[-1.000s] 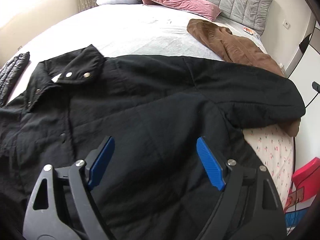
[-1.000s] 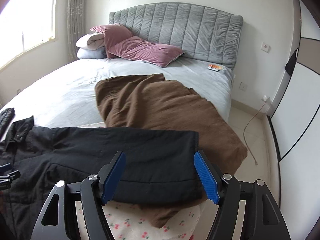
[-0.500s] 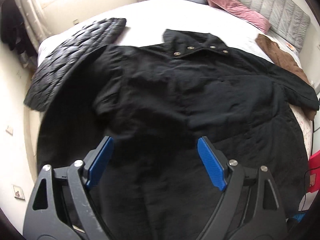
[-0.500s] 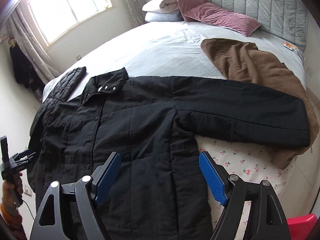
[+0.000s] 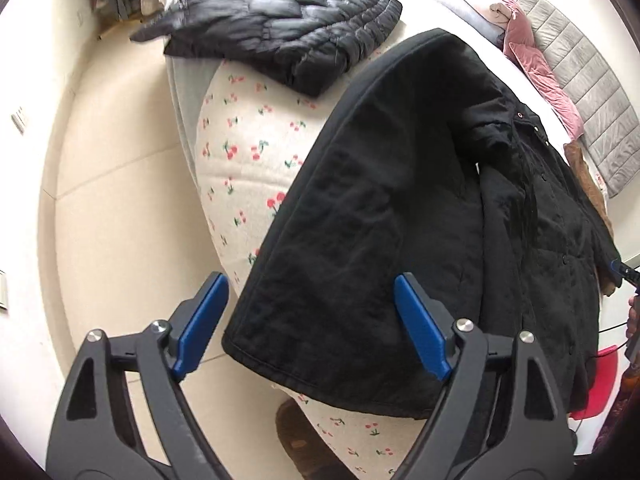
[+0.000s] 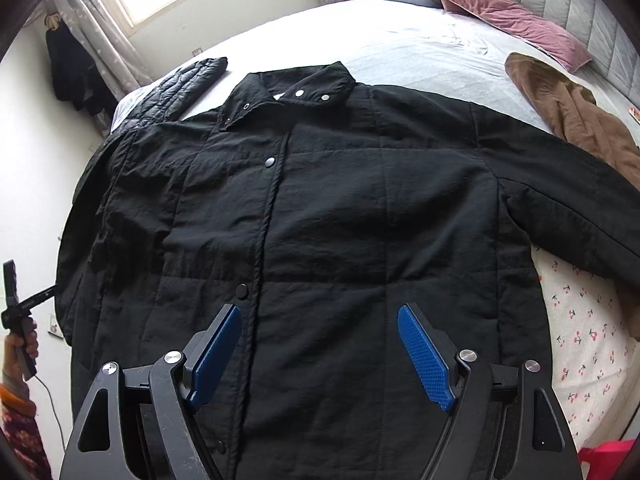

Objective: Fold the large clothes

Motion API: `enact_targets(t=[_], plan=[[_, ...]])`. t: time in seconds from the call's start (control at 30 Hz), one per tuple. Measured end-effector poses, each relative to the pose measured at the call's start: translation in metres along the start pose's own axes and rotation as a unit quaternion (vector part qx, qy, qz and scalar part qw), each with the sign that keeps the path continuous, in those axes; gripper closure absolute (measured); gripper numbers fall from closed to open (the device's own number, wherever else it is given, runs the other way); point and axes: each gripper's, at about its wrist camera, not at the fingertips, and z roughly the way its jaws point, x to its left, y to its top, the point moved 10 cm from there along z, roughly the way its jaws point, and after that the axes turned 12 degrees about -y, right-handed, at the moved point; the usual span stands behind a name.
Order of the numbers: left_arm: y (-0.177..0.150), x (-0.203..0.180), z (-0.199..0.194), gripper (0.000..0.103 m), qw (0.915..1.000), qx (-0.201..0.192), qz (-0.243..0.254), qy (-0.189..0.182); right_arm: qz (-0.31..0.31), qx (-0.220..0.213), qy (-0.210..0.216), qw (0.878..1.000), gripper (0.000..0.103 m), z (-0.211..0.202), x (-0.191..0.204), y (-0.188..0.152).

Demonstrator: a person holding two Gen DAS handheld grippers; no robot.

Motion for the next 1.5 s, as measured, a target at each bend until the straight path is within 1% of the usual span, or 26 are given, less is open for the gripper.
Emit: enact_targets(t=[0.03,0.1,0.13,0.17,0.23,0.3,0.43,0.5,0.53,0.6,0.63,0.67,0.73,0.77,0.8,0.83,0.87,0.93,1.0,1.07,1.17,1.23,1.3,1.4,1.47,1.5], plan=[[-0.004,0.003,0.008,0.036,0.9996,0.012,-0.016,-0.018,-0.004,0.003,0.001,1.0,0.021,0.0,0.005,-0.001],[-0.005,0.0,0.013,0.065,0.9974,0.025,-0.044,-0.052,-0.014,0.008,-0.003,1.0,0.021,-0.001,0.012,-0.001],[-0.001,-0.004,0.009,0.072,0.9978,0.026,-0.038,-0.048,-0.019,0.008,-0.007,1.0,0.021,-0.001,0.015,-0.002],[0.006,-0.011,0.003,0.086,0.9986,0.025,-0.022,-0.04,-0.024,0.008,-0.012,1.0,0.021,0.0,0.017,-0.002],[0.027,-0.019,-0.016,0.088,0.9994,0.013,0.024,0.023,-0.03,0.009,-0.021,0.999,0.021,0.0,0.02,-0.001],[0.056,-0.024,-0.041,0.089,0.994,-0.011,0.062,0.089,-0.031,0.012,-0.026,0.999,0.021,0.001,0.021,0.0],[0.12,-0.015,-0.09,0.089,0.9791,-0.057,0.069,0.182,-0.026,0.012,-0.03,0.999,0.021,0.004,0.019,0.003],[0.153,0.001,-0.111,0.089,0.9682,-0.079,0.059,0.23,-0.025,0.014,-0.032,0.999,0.021,0.007,0.019,0.004],[0.168,0.008,-0.117,0.088,0.9651,-0.089,0.047,0.242,-0.024,0.016,-0.032,0.999,0.021,0.009,0.02,0.004],[0.195,0.017,-0.119,0.084,0.9654,-0.113,0.014,0.235,-0.021,0.018,-0.031,0.999,0.021,0.013,0.021,0.006],[0.205,0.019,-0.118,0.081,0.9623,-0.128,0.006,0.24,-0.019,0.019,-0.03,0.999,0.021,0.015,0.022,0.007],[0.209,0.018,-0.114,0.078,0.9559,-0.137,0.009,0.26,-0.018,0.019,-0.028,0.999,0.021,0.017,0.023,0.007],[0.213,0.015,-0.103,0.069,0.9356,-0.135,0.022,0.325,-0.018,0.018,-0.022,0.999,0.021,0.018,0.024,0.008],[0.213,0.01,-0.096,0.045,0.9239,-0.137,0.031,0.356,-0.021,0.016,-0.02,0.999,0.021,0.019,0.025,0.008],[0.214,0.003,-0.09,0.019,0.9156,-0.146,0.041,0.373,-0.025,0.016,-0.021,0.999,0.021,0.02,0.025,0.009],[0.213,-0.005,-0.083,0.014,0.9124,-0.155,0.048,0.376,-0.029,0.015,-0.023,0.999,0.021,0.02,0.025,0.009],[0.214,-0.01,-0.075,0.014,0.9112,-0.155,0.051,0.378,-0.032,0.015,-0.025,0.999,0.021,0.02,0.024,0.01],[0.208,-0.015,-0.059,0.014,0.9056,-0.132,0.041,0.401,-0.035,0.014,-0.028,0.999,0.021,0.021,0.022,0.012],[0.208,-0.04,-0.042,0.014,0.9182,-0.139,0.055,0.367,-0.035,0.012,-0.032,0.999,0.021,0.025,0.02,0.016],[0.201,-0.077,-0.02,0.014,0.9341,-0.145,0.088,0.314,-0.032,0.006,-0.036,0.999,0.021,0.032,0.018,0.025],[0.188,-0.144,0.024,0.014,0.956,-0.134,0.144,0.218,-0.011,-0.023,-0.042,0.999,0.021,0.045,0.017,0.049],[0.179,-0.186,0.058,0.014,0.9669,-0.113,0.168,0.155,0.009,-0.048,-0.05,0.998,0.021,0.057,0.016,0.071],[0.176,-0.22,0.093,0.015,0.9709,-0.094,0.186,0.117,0.025,-0.073,-0.059,0.995,0.021,0.071,0.016,0.095],[0.183,-0.25,0.135,0.015,0.9711,-0.091,0.201,0.091,0.044,-0.089,-0.065,0.993,0.021,0.098,0.012,0.127],[0.191,-0.251,0.157,0.015,0.9733,-0.089,0.193,0.087,0.061,-0.088,-0.068,0.992,0.021,0.119,0.002,0.14],[0.195,-0.242,0.167,0.015,0.9732,-0.088,0.187,0.101,0.066,-0.084,-0.073,0.992,0.021,0.13,-0.005,0.142]])
